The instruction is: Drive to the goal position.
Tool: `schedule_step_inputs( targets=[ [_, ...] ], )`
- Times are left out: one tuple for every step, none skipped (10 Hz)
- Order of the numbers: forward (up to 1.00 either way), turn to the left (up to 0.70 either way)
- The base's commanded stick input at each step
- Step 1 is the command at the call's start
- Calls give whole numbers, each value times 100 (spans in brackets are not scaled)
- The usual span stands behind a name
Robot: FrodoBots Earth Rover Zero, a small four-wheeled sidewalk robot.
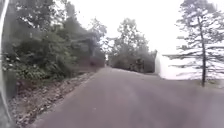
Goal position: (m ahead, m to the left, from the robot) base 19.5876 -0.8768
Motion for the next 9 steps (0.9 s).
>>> schedule_step_inputs(
  targets=[
    [70,0],
    [70,0],
    [70,0],
    [70,0],
    [70,0],
    [70,0],
    [70,0],
    [70,0],
    [70,0]
  ],
)
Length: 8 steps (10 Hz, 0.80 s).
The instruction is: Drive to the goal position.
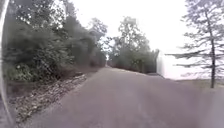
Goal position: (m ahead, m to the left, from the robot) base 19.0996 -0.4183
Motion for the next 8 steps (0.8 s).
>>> schedule_step_inputs(
  targets=[
    [70,0],
    [70,0],
    [70,0],
    [70,0],
    [70,0],
    [70,0],
    [70,0],
    [70,0]
  ],
)
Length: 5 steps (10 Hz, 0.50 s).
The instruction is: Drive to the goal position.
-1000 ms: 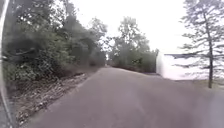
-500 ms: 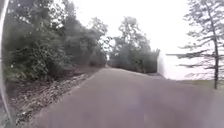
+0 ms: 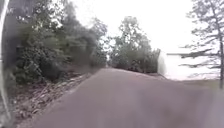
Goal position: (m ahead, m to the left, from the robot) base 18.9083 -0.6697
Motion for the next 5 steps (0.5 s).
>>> schedule_step_inputs(
  targets=[
    [70,0],
    [70,0],
    [70,0],
    [70,0],
    [70,0]
  ],
)
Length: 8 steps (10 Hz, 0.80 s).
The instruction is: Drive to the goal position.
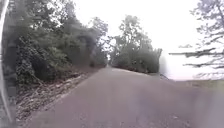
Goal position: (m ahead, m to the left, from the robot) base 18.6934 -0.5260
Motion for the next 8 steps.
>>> schedule_step_inputs(
  targets=[
    [70,0],
    [70,0],
    [70,0],
    [70,0],
    [70,0],
    [70,0],
    [70,0],
    [70,0]
  ],
)
